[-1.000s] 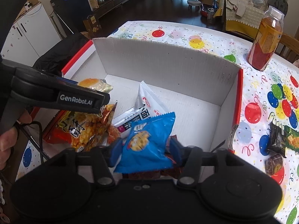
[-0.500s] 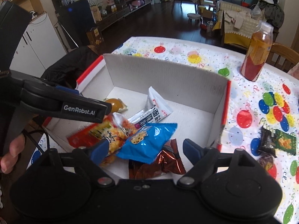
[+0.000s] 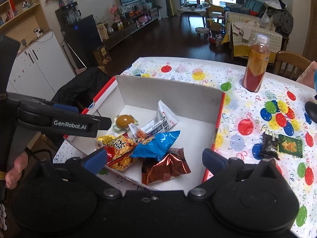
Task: Organize snacks
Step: 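Open both tools to drop the cookie packet and pastry into the box, then move both tools back toward the green and dark snack packets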
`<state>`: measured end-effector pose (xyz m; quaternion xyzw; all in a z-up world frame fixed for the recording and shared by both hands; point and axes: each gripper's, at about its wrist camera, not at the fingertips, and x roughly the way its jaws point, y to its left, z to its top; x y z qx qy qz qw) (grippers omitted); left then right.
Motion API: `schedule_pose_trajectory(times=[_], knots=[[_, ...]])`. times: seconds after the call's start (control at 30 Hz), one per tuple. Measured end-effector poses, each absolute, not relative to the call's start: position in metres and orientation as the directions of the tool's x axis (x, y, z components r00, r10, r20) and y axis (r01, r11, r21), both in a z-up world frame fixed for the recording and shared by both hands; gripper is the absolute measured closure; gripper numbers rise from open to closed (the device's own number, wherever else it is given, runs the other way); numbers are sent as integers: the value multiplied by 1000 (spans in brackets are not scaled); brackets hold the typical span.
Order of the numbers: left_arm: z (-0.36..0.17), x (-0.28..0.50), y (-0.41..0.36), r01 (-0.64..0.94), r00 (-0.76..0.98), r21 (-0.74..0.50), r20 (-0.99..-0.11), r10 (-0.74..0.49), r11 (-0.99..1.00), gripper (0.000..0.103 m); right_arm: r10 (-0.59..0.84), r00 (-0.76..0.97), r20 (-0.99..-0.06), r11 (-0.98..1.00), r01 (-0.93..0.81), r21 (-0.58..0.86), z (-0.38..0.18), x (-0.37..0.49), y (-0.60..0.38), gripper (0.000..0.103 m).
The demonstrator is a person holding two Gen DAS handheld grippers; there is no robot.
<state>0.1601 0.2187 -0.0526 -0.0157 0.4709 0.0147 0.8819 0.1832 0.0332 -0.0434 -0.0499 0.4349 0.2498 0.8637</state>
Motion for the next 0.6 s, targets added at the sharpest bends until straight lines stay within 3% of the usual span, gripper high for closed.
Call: schedule_pose_trajectory(times=[0.33, 0.47, 0.6], knots=[[-33, 139, 188, 13, 595, -52, -802, -50, 999, 18, 421, 540, -729, 876, -449, 173, -22, 167, -13, 0], [-29, 134, 168, 37, 610, -72, -788, -79, 997, 2, 428, 556, -712, 878, -443, 182, -19, 163, -36, 0], [-29, 132, 143, 63, 616, -91, -780, -110, 994, 2, 411, 575, -707, 894, -405, 190, -20, 161, -62, 0]])
